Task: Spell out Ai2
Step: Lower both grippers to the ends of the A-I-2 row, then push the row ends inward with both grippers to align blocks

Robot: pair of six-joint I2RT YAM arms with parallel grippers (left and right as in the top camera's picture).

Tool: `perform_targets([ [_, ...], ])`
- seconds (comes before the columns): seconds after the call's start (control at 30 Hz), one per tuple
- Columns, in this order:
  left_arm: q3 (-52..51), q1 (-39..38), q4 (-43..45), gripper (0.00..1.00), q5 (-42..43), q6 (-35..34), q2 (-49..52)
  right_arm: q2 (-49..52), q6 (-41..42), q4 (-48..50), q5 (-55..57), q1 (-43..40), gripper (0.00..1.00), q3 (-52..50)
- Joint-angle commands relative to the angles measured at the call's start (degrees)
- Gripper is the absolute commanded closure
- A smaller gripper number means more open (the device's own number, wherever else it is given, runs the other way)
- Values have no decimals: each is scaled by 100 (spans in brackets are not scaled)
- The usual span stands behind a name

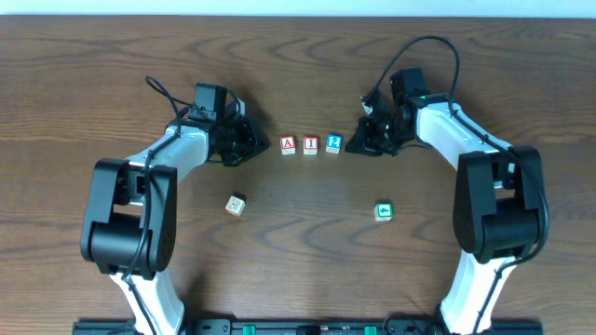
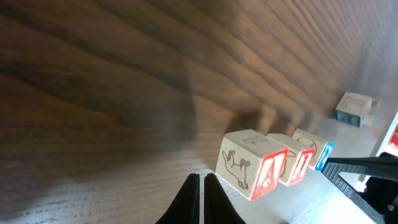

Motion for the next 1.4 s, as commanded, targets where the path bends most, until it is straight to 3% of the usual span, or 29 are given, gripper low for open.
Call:
perform_targets([
  [0.0,0,-59,48,94,44,-216,74,111,269,111,63,11,99,-2],
  [1.37,2,-326,487,94,2,-636,409,345,634,684,-101,205,99,-2],
])
